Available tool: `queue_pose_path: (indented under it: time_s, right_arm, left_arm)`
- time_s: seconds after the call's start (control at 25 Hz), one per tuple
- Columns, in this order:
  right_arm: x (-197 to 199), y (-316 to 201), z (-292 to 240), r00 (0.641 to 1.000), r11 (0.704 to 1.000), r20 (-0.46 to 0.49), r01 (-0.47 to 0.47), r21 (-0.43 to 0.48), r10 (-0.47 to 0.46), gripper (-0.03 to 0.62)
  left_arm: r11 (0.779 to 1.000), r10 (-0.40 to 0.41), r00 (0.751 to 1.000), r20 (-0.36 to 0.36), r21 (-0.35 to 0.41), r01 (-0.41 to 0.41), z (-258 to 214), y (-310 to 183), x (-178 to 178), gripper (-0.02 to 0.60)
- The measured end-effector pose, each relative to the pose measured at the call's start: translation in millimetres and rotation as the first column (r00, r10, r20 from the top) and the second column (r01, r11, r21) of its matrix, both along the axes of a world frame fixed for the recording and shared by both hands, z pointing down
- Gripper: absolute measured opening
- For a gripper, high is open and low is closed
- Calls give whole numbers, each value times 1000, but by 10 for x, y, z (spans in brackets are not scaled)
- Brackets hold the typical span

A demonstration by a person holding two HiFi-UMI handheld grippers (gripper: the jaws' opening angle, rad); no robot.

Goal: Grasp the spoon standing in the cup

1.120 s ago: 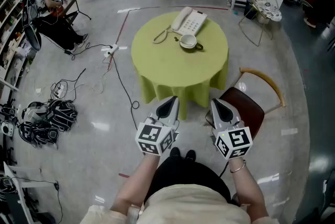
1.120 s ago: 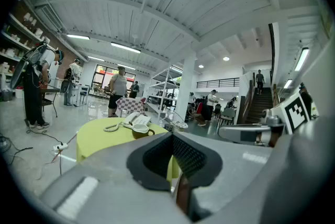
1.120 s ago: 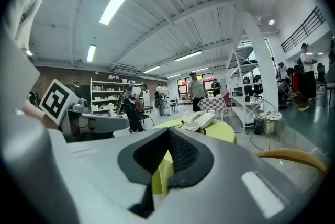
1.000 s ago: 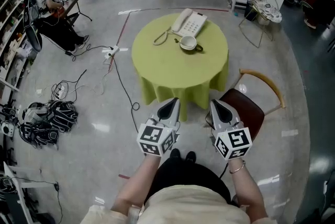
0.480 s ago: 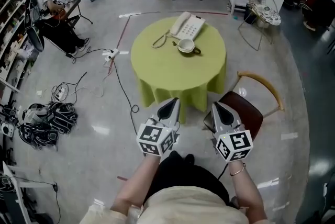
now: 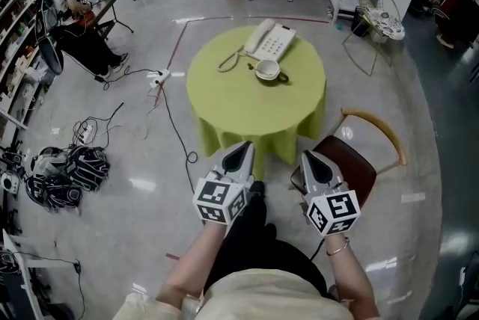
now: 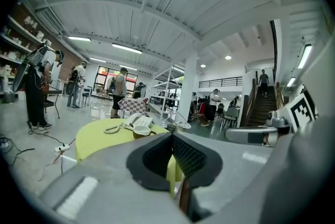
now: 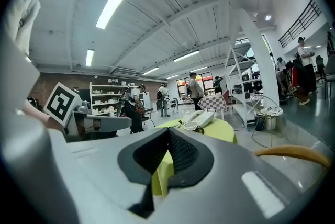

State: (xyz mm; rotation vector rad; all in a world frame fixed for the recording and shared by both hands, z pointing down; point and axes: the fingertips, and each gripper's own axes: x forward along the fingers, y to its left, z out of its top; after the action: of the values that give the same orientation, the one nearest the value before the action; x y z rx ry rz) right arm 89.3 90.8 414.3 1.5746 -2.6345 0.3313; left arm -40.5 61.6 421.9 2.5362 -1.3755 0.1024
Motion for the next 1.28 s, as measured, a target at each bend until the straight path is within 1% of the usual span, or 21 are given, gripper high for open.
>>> queue_pose_path:
  time_s: [0.04,0.08,0.24,0.52,0.72,0.96,1.28]
  right_arm:
    - [-3,-34,18,1000,1000,0,-1,-4,1,0]
    - [-10,-67,34,1000,1000,-1,-2,-7,2,0]
    - [10,-243,69,1000,1000,-9,-13,-22,13,0]
    - [-2,-660,207,999,998,-14,-31,-53,31,0]
    - [-22,-1049,319,999,997,-13,-40,-73,39,0]
    - [-10,-1514,366,998,993,-17,-69,-93,68,0]
    - [-50,-1978,412,994,987,-23,-108,-122,106,0]
  left_arm:
    - [1000,-1,1000,1,-3,1,15,-47,-5,2]
    - [1000,-1,1000,1,-6,2,29,-96,-12,19]
    - [1000,5,1000,-4,-19,-5,70,-318,-1,30]
    - [998,10,1000,-3,-58,-10,216,-828,-18,100]
    - [996,9,1000,-8,-88,-10,348,-1256,-77,117]
    - [992,23,1000,-18,-121,-25,438,-1756,-108,155]
    - [984,29,999,-39,-172,-36,583,-2320,-176,172]
